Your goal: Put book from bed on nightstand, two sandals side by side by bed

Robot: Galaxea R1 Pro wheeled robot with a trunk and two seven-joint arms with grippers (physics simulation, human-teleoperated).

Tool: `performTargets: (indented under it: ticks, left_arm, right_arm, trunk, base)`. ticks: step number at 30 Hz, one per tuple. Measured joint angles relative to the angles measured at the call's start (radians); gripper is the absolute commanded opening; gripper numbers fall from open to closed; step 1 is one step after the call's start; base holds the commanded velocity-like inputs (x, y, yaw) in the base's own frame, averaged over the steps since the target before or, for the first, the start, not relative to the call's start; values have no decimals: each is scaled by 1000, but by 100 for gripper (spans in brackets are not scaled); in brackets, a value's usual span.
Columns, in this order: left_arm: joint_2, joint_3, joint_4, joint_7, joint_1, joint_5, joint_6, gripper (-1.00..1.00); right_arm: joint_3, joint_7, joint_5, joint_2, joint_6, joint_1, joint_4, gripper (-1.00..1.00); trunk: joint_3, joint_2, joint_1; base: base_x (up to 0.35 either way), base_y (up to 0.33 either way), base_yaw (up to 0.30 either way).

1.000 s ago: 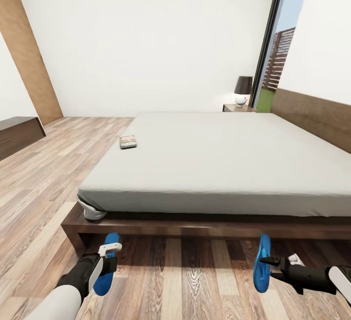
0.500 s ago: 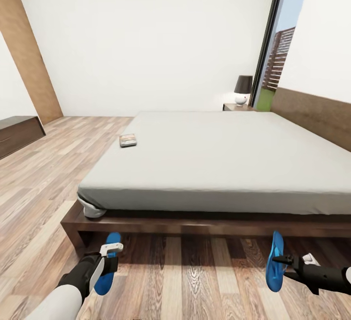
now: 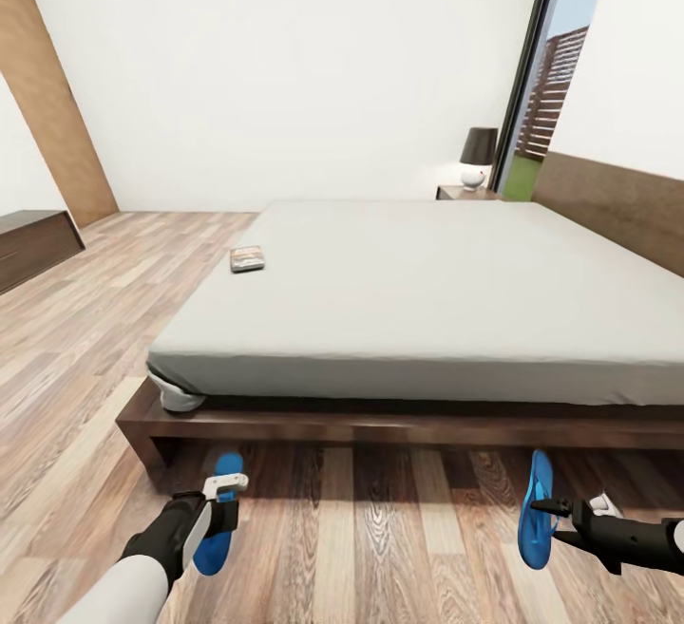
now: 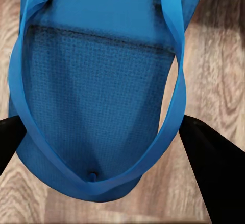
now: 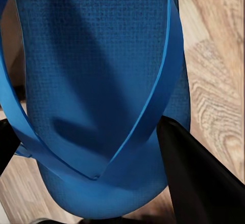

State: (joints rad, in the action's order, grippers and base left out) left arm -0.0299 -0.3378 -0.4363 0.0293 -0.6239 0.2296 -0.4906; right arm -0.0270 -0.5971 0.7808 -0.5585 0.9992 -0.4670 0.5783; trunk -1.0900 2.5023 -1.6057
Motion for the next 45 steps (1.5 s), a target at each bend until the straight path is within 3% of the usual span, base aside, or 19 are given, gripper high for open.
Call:
performTargets:
  ticks: [7,9,11,16,35,40,45]
  left_arm:
    - [1,-3,1,0,0,0,-5,-100]
    - [2,-3,-1,0,0,1,-59,-100]
    - [3,-3,-8,0,0,3,-188,-100]
    - [5,-3,-25,3,0,3,-244,-100]
    - [5,-3,-31,4,0,2,-228,-100]
    - [5,-3,-31,3,0,2,-139,-100]
    - [7,-4,-31,4,0,2,-110,-100]
  right_arm:
    - [1,0,0,0,0,0,0,-100]
    - [1,0,0,0,0,0,0,-100]
    - [0,0,0,-1,0,1,0,-100]
    - [1,0,0,-1,0,0,1,-100]
    - [1,0,0,-1,0,0,3,-100]
    - [1,-1,0,-1,0,0,4,-100]
    - [1,-1,0,-1,0,0,6,-100]
  trunk:
    - [-27,2,-3]
    - [-35,2,-4]
    - [-43,3,-5]
    - [-62,4,-7]
    - [-135,8,-16]
    - [-155,9,-18]
    - [-174,11,-20]
  base:
    - [0,0,0]
    - [0,0,0]
    - [0,0,0]
    - [0,0,0]
    - [0,0,0]
    - [0,0,0]
    - [0,0,0]
